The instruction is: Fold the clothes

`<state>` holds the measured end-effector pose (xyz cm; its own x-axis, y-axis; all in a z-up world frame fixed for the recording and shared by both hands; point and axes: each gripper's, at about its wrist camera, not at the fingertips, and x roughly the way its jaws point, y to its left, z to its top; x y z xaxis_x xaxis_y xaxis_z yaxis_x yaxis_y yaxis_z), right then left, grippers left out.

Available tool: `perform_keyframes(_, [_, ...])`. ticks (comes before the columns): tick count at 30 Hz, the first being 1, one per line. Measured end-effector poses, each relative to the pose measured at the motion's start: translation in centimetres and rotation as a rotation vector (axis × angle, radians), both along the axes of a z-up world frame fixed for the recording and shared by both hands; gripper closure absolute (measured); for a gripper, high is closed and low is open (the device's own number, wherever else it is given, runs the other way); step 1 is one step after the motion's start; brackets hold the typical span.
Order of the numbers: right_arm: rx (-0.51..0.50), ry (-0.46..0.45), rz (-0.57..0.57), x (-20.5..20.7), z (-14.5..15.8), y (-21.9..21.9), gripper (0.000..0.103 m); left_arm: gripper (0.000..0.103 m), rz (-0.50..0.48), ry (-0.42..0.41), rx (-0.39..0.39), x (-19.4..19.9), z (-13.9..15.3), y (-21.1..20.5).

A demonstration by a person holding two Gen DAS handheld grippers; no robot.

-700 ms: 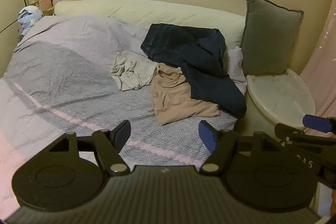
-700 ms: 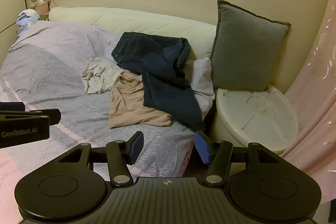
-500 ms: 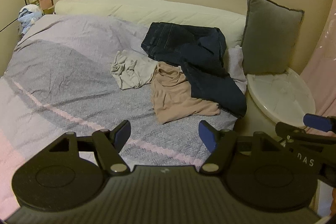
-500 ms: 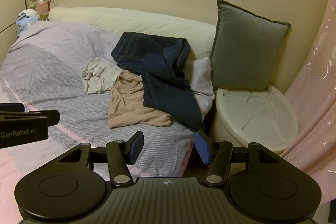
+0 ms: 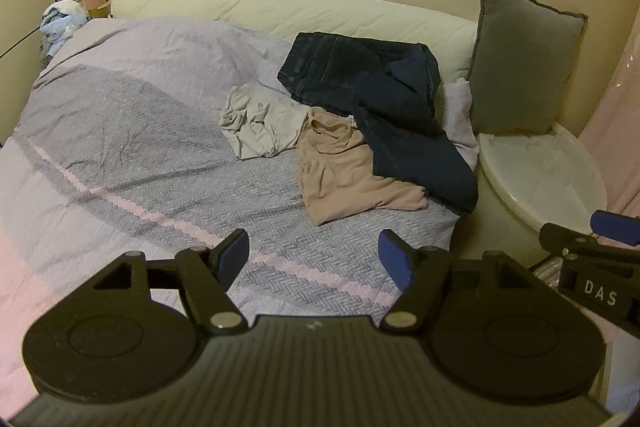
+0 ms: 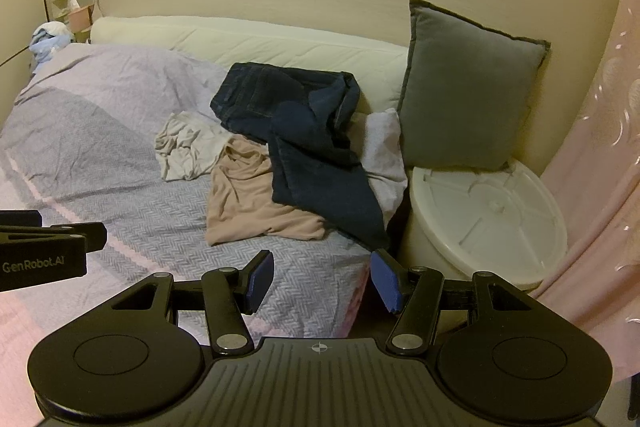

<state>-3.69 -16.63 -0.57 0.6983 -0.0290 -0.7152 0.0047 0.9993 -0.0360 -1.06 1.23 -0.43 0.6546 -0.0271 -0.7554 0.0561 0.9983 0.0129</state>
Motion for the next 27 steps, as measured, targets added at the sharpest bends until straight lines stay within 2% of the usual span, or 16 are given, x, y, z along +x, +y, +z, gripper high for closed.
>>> perform_keyframes(27, [0.042, -0.049, -0.01, -1.9, 1.7, 0.5, 0.045, 0.035, -0.014, -0.022, -0.035, -1.0, 0.8, 1.3])
